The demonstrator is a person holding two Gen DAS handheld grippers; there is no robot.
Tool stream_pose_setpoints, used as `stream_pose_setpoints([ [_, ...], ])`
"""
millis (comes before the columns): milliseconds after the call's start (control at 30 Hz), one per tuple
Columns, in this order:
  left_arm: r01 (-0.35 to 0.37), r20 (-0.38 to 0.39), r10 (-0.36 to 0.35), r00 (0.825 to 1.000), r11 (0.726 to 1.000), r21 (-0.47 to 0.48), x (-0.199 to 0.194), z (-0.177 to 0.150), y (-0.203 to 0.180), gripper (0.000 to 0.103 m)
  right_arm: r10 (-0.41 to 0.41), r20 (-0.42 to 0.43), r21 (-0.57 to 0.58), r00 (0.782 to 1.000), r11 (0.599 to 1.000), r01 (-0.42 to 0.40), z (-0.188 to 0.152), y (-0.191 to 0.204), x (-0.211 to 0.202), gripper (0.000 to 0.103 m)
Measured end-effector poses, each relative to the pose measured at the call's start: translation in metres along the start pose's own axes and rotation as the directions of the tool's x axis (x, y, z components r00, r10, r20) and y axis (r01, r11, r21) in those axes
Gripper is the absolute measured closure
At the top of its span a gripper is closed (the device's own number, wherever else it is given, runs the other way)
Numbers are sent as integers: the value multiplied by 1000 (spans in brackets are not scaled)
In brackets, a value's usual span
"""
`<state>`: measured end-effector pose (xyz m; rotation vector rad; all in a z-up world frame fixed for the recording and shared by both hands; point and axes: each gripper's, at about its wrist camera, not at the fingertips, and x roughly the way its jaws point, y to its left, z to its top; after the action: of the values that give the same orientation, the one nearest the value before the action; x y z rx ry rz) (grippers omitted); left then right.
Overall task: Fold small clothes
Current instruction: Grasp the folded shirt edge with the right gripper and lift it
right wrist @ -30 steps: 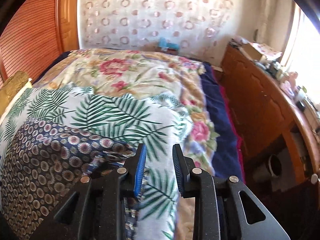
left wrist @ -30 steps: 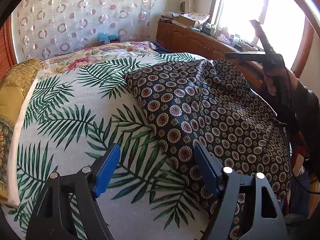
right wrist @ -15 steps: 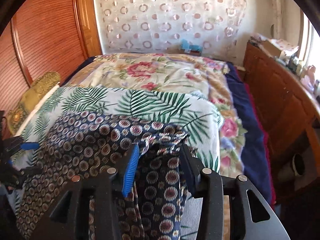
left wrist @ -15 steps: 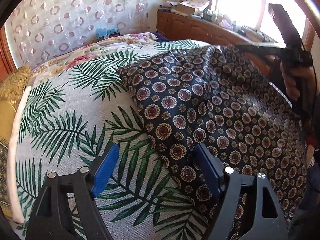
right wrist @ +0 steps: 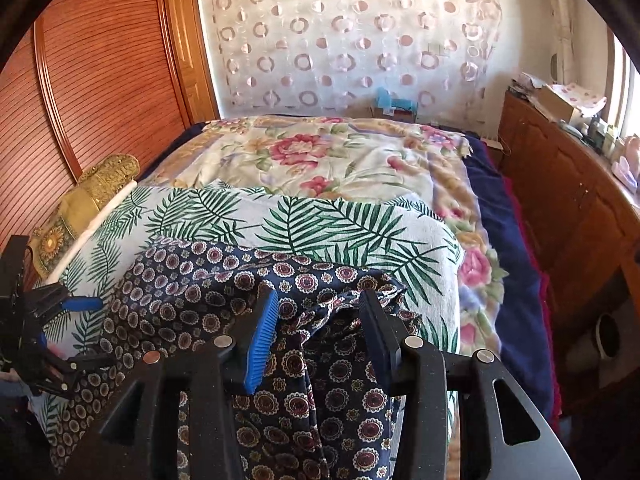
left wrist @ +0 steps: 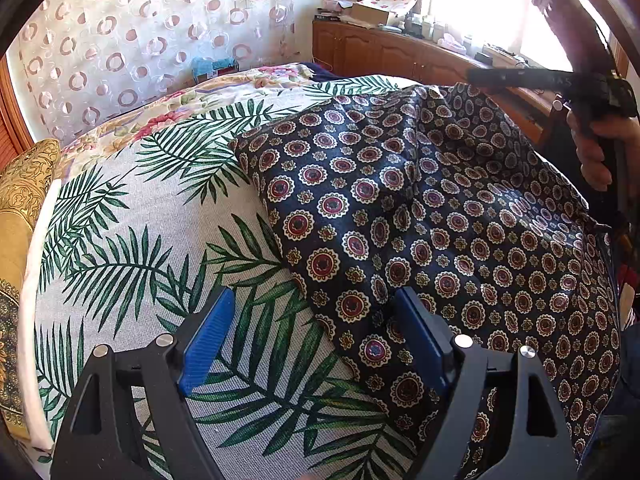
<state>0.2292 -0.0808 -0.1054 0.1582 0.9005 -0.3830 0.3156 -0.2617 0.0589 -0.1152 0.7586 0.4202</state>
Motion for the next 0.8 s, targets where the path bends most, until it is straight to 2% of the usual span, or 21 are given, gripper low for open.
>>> stream_pose_setpoints([
  [133, -1, 0, 1, 1000, 1000, 1, 0, 1, 0, 21, 11, -89, -4, 996, 1000, -11, -6, -4, 21, 59],
  [167, -1, 0, 1, 1000, 1000, 1, 0, 1, 0, 21, 22, -103, -2, 994, 1000, -23, -6, -4, 25, 62],
  [200, -1, 0, 1, 1000, 1000, 0, 0, 0, 0, 21, 38, -113, -4, 993, 999, -38, -9, -4, 28, 83],
  [233, -1, 0, 1, 1000, 1000, 1, 0, 1, 0, 21, 51, -122, -8, 991, 999, -52, -9, -5, 29, 97],
  [300, -1, 0, 1, 1000, 1000, 0, 1, 1, 0, 21, 39, -98, -17, 994, 999, -41, -10, -5, 21, 100],
  [400, -1, -1, 1, 1000, 1000, 0, 1, 1, 0, 21, -18, -27, -24, 999, 1000, 18, -10, -7, -4, 101],
  [500, 1, 0, -1, 1000, 1000, -1, 1, 1, 0, 21, -76, 4, -23, 997, 997, 76, -13, -12, -19, 101],
  [667, 32, 23, -32, 999, 999, -15, -8, 1, 0, 21, -122, -45, -22, 992, 992, 121, -26, -17, -4, 101],
  [800, 36, 103, -35, 994, 999, -11, -37, -4, -6, 21, -114, -63, 28, 992, 993, 116, -32, -18, -7, 98],
])
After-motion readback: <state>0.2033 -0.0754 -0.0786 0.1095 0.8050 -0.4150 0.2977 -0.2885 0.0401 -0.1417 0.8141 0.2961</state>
